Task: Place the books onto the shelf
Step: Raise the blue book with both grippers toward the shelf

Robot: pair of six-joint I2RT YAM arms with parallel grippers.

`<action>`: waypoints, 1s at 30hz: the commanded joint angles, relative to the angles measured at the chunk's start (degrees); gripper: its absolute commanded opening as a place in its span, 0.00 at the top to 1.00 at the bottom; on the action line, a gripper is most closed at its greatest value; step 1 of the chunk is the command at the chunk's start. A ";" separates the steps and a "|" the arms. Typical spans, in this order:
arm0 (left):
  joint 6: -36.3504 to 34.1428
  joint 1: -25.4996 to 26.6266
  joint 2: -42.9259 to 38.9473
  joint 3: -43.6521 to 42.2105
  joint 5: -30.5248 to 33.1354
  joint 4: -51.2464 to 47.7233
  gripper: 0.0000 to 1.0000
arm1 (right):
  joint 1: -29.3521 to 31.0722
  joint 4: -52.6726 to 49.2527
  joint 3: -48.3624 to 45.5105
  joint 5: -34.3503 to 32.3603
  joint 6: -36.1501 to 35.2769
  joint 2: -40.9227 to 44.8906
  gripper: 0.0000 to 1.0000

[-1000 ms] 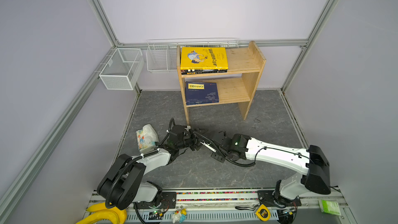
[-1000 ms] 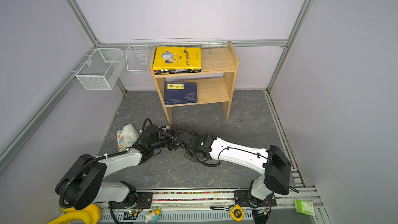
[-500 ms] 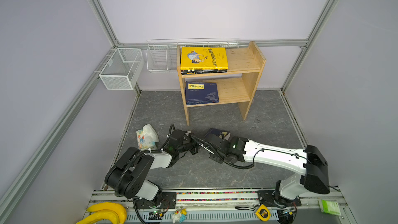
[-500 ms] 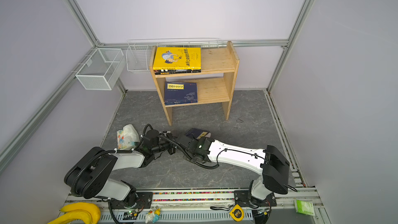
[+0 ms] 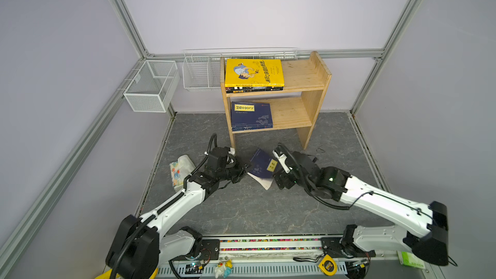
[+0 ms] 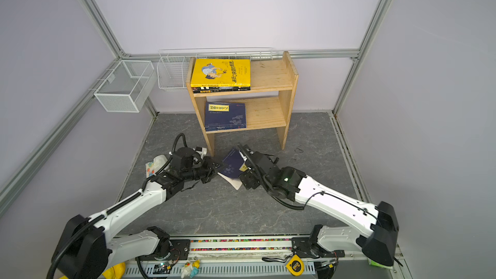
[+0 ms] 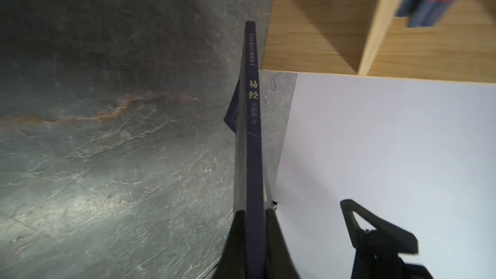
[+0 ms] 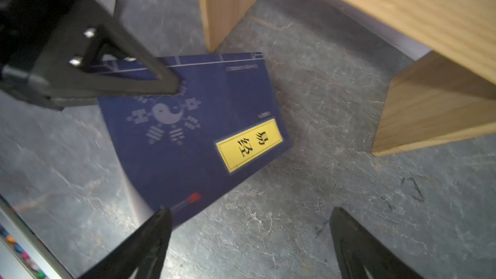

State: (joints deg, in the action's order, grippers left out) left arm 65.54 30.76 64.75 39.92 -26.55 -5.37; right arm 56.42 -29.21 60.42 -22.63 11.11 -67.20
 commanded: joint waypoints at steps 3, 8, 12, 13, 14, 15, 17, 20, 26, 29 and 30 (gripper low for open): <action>-17.80 -0.05 -11.49 4.73 1.69 -16.87 1.00 | -6.35 11.29 -4.01 5.75 11.10 9.53 0.09; -25.94 0.00 -18.80 11.94 -3.05 -22.25 1.00 | -13.82 17.76 -4.00 17.43 16.67 11.56 0.11; -29.31 0.07 -25.55 17.84 -1.79 -20.88 1.00 | -16.87 24.42 -2.63 29.05 20.01 11.17 0.11; -29.68 0.07 -26.64 18.97 -0.30 -19.84 1.00 | -17.06 25.64 -2.19 30.84 20.45 10.93 0.11; -29.91 0.04 -27.36 20.33 0.06 -18.50 1.00 | -17.09 27.08 -1.70 32.70 21.11 10.93 0.11; -30.56 0.09 -27.63 21.93 -0.20 -17.16 1.00 | -17.11 28.79 -1.54 34.71 21.66 10.95 0.11; -30.49 0.10 -27.66 24.29 0.94 -14.00 1.00 | -17.05 33.02 -1.66 39.62 22.27 11.13 0.11; -29.94 0.09 -29.02 24.33 9.32 -6.43 1.00 | -16.89 41.86 -2.96 46.50 24.57 10.98 0.11; -24.82 0.13 -28.81 19.52 22.57 17.07 1.00 | -12.17 50.32 -2.59 47.42 25.20 6.61 0.11; -20.63 0.13 -26.02 17.30 22.88 28.17 1.00 | -7.95 53.31 -0.70 47.10 24.24 2.87 0.11; -19.52 0.13 -24.90 16.91 22.73 31.17 1.00 | -6.99 54.50 0.00 47.27 24.73 1.54 0.11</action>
State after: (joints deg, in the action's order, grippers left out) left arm 41.60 30.81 37.65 58.02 -7.40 9.23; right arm 46.92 18.61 58.50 22.70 34.96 -63.00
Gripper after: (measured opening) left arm 0.089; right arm 0.889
